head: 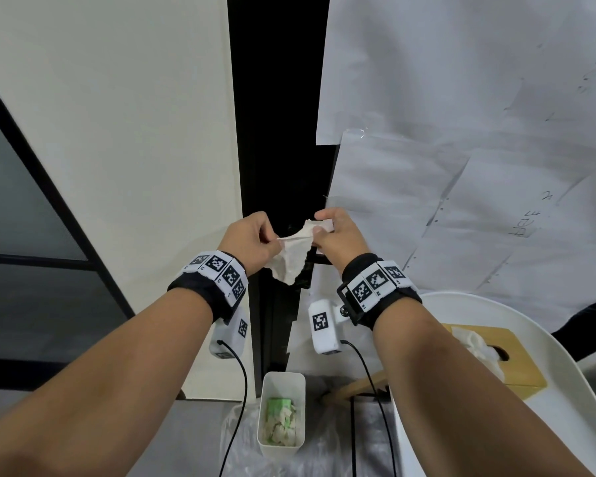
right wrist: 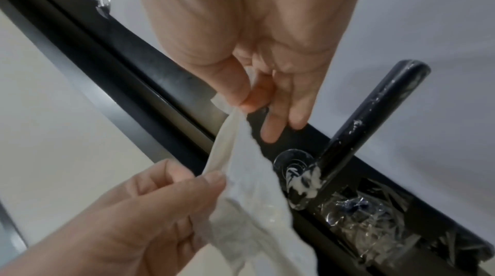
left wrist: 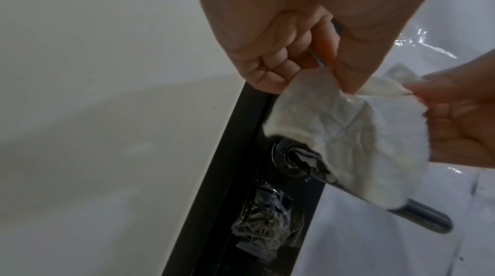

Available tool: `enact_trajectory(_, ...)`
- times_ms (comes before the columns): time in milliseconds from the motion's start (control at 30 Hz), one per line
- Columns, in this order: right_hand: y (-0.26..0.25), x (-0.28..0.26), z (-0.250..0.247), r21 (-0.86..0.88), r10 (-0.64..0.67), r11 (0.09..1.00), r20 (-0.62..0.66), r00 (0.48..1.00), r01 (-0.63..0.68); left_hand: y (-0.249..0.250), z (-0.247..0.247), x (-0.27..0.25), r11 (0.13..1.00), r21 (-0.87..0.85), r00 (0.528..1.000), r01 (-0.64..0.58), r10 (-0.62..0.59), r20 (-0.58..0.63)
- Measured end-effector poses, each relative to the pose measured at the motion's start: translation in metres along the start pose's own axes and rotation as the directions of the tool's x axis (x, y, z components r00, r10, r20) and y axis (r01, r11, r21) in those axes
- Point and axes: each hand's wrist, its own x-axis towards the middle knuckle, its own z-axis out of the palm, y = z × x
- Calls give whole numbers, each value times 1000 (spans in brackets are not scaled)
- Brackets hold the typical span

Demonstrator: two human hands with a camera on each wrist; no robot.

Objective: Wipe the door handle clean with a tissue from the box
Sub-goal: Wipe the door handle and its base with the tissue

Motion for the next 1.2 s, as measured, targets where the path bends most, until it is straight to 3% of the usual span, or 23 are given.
enact_trajectory(167, -4, -1, 3, 127, 19, 992, 47, 999, -25, 2, 6, -3, 993, -102, 992, -59, 70, 103)
enact_trajectory(300, -2, -4, 3, -37, -32, 999, 110, 993, 36, 6, 9, -3, 986, -147, 988, -78, 96, 118)
enact_trajectory(533, -1, -6, 0, -220, -53, 974, 6, 999, 53, 6, 8, -3, 997, -64, 995, -31, 37, 92)
enact_trajectory(733, -6, -2, 1, -374, -198, 907, 20, 980, 191, 9, 8, -3, 999, -44, 998, -2, 5, 63)
enact_trajectory(967, -12, -6, -11, -358, -127, 925, 30, 991, 129, 13, 7, 0, 999, 7, 999, -42, 42, 25)
enact_trajectory(1100, -8, -8, -15, -392, -75, 916, 54, 996, 90, 14, 12, 0, 999, 45, 999, 10, -9, -32)
enact_trajectory(1200, 3, -8, -21, -475, -23, 878, 68, 997, 53, 12, 13, 0, 997, -44, 994, 70, -73, -81)
